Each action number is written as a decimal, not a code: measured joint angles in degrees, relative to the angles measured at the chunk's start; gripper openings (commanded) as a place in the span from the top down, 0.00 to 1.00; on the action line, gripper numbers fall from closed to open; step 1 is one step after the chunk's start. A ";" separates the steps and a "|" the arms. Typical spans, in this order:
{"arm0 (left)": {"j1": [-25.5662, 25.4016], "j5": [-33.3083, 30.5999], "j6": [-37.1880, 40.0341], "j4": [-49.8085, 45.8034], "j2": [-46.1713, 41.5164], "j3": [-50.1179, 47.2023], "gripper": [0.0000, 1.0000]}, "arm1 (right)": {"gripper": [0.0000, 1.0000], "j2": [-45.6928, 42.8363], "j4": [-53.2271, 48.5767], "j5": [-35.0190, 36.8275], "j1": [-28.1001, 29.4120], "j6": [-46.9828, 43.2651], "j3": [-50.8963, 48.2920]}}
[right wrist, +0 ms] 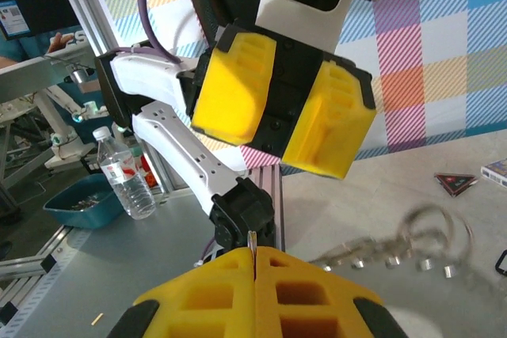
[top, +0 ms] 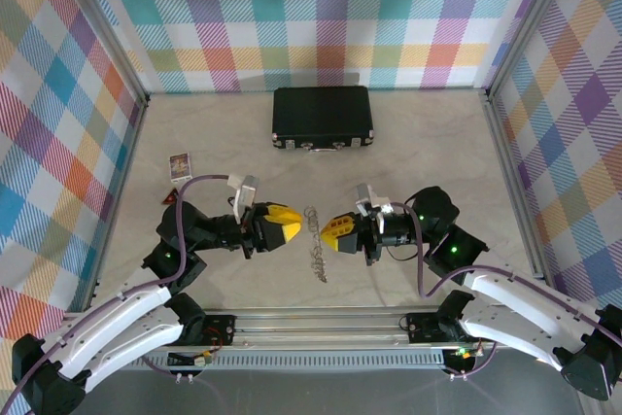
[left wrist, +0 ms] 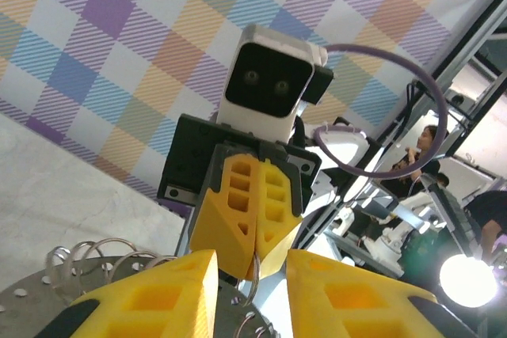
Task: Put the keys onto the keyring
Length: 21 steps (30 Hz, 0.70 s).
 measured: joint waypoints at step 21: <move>-4.50 -46.75 9.75 -52.30 23.85 34.23 0.57 | 1.00 -5.18 -9.01 11.54 0.00 -2.27 -1.20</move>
